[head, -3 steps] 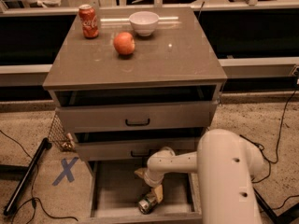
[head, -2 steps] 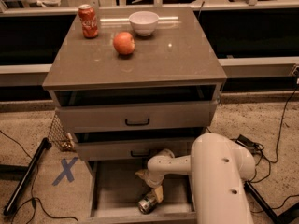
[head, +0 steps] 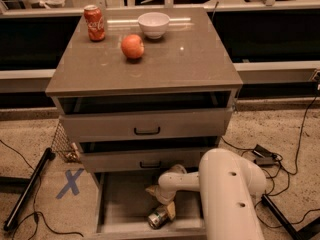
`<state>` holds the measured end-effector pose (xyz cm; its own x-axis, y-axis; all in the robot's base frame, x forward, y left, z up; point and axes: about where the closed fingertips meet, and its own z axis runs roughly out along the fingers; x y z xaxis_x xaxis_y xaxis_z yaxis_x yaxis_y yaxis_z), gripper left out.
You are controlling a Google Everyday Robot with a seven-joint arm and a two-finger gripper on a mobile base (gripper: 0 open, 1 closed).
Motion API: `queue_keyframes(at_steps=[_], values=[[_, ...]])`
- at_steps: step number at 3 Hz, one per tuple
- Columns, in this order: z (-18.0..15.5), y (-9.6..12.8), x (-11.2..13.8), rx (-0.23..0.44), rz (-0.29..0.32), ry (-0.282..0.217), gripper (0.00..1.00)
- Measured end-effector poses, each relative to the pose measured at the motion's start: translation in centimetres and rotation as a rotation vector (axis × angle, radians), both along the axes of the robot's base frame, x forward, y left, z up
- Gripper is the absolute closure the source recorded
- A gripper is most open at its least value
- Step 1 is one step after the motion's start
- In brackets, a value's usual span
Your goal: Pick 7up can from bottom drawer and place on counter
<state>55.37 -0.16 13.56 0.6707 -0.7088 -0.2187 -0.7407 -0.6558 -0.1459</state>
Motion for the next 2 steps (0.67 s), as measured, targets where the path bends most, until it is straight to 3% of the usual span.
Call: queue_keyframes(at_steps=[1,2], values=[[-1.22,-0.49,-0.11,0.012,-0.002,0.005,0.11],[-1.61,-0.79,-0.07,0.028,-0.019,0.005,0.33]])
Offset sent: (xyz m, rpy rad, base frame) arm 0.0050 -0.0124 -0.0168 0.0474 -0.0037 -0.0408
